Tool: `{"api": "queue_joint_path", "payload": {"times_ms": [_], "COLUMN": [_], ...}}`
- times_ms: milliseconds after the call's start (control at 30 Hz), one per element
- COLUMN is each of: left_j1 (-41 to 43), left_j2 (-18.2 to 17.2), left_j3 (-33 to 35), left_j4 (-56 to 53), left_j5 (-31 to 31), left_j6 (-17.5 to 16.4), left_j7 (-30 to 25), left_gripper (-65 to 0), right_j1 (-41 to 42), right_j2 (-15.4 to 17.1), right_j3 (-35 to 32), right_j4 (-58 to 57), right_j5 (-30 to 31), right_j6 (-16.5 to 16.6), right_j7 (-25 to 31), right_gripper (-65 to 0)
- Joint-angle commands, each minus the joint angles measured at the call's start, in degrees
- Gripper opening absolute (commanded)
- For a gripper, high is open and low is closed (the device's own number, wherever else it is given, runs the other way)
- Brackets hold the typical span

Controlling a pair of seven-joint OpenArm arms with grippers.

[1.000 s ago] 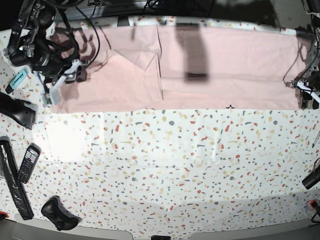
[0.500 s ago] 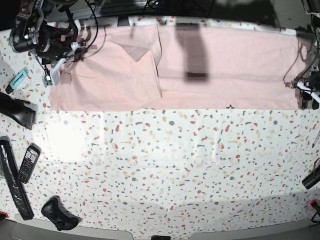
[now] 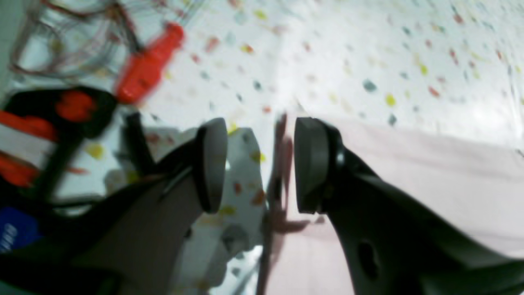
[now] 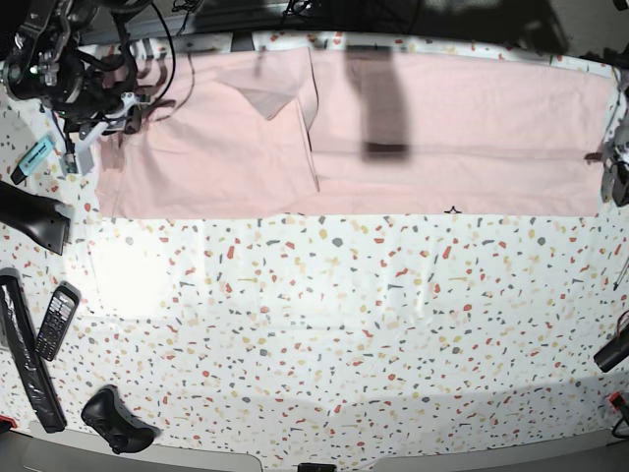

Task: Fold the T-shirt properly
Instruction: 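Open the right gripper and withdraw it from the folded sleeve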

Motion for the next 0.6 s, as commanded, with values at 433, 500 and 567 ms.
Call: {"api": "queue_joint_path", "payload": {"times_ms": [433,500,567], "left_j1": [-0.5,-0.5,-0.5], "left_j2": [0.8,0.8,0.8], "left_j3": [-0.5,-0.5,-0.5], "left_j4": [-9.6,-9.9,-9.9], "left_j5": [-4.4,-4.4,-4.4], "left_j6": [-5.4,-5.4,-5.4], "left_j7": [0.0,0.1,1.4], "left_gripper": [-39.6,-39.6,-39.6], "right_j1": [0.3,0.3,0.3], "right_j2": [1.0,1.8,2.8], "right_j3": [0.5,0.5,0.5], "right_j4": [1.1,1.1,1.1], "right_j5": [0.8,1.2,2.8], "right_j6": [0.2,0.2,0.2], "right_j7": [1.4,1.4,1.3], "right_gripper": [-43.5,-43.5,-43.5]}}
